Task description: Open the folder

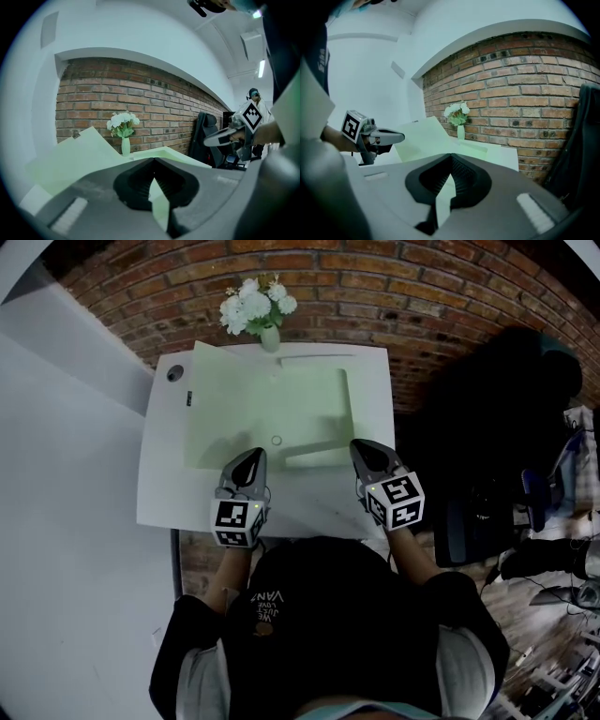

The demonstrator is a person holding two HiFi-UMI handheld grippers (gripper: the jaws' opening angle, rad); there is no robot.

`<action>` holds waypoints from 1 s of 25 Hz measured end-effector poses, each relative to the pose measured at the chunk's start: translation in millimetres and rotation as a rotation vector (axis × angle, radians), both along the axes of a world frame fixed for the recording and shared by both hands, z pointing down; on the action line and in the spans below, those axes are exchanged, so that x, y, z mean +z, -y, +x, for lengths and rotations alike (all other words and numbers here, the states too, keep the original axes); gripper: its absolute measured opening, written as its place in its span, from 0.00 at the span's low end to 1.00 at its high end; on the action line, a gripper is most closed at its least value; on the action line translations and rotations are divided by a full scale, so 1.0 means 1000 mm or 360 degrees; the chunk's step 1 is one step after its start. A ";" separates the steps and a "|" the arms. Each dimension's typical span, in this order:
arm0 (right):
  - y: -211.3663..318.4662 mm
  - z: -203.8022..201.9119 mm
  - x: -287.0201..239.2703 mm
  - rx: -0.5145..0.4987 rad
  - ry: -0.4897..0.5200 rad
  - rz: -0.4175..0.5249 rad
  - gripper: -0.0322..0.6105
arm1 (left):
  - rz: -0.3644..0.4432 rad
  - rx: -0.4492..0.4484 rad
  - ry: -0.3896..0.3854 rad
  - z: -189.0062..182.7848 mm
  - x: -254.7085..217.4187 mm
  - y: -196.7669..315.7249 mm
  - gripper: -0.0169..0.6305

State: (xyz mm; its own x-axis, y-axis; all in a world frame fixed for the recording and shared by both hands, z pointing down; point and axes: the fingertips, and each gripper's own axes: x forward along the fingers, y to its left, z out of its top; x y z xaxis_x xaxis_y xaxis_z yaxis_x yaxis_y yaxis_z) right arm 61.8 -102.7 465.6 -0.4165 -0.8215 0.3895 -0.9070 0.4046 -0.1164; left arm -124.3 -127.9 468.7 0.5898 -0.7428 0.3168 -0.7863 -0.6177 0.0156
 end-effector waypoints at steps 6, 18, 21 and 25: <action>-0.006 -0.004 0.003 -0.0002 -0.0016 -0.0019 0.05 | -0.0028 0.0020 -0.0012 -0.001 0.004 -0.005 0.03; -0.017 -0.006 0.011 -0.0029 -0.0084 -0.0086 0.05 | -0.0074 0.0048 -0.0010 -0.001 0.008 -0.009 0.03; -0.019 -0.006 0.011 -0.0032 -0.0082 -0.0098 0.05 | -0.0075 0.0029 -0.0003 -0.004 0.007 -0.007 0.03; -0.018 -0.004 0.012 -0.0028 -0.0087 -0.0105 0.05 | -0.0080 0.0022 -0.0012 -0.003 0.006 -0.006 0.03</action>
State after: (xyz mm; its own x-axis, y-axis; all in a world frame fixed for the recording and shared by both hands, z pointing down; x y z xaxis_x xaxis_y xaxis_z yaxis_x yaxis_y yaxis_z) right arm 57.6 -84.3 477.3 -0.4074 -0.7860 0.4651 -0.9055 0.4139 -0.0936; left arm -126.8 -121.5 474.8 0.6023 -0.7179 0.3491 -0.7775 -0.6267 0.0527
